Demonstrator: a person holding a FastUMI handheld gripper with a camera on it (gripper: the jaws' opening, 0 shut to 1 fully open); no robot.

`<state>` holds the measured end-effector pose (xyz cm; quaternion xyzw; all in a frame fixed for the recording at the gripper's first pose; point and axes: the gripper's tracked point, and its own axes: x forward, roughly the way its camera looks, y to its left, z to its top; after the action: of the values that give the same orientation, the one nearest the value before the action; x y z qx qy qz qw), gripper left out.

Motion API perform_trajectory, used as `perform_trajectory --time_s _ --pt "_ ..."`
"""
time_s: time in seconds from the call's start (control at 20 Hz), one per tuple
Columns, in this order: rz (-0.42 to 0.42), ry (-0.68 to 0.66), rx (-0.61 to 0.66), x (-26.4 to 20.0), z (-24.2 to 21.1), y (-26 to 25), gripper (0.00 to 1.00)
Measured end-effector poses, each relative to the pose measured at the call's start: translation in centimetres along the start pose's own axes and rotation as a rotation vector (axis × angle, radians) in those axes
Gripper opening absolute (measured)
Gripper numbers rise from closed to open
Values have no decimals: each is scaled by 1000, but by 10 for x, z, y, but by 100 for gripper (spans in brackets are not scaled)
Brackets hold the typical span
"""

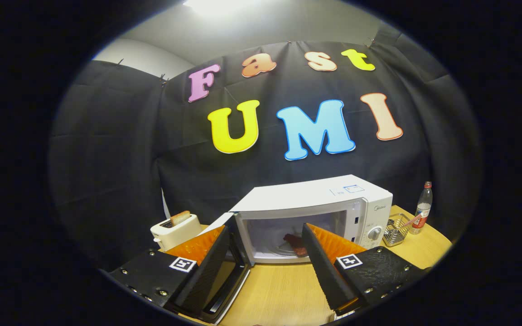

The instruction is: Open the microwave, put the food inside, and close the microwave door.

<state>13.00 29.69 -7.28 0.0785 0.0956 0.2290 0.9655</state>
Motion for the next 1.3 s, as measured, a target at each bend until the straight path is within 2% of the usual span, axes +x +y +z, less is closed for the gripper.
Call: perform_trajectory --time_s 0.55,0.7,0.75,0.85,0.9,0.95,1.0,1.05,1.1,1.2,1.3 --pt "307 -11 -71 -66 -2 148 97" --pt "407 -1 -78 -79 -13 191 92" --pt "446 1 -84 -89 -17 204 86" --pt "513 32 -107 -99 -34 229 85" --pt "516 41 -115 -102 -41 234 85" --pt "539 59 -114 -107 -49 242 54" --pt "565 93 -114 -111 -61 249 50" --pt "590 127 -118 -116 -73 256 50" --pt "577 140 -133 -116 -80 254 50" --pt "595 170 -146 -120 -93 255 10" --pt "633 244 -146 -122 -117 257 8"
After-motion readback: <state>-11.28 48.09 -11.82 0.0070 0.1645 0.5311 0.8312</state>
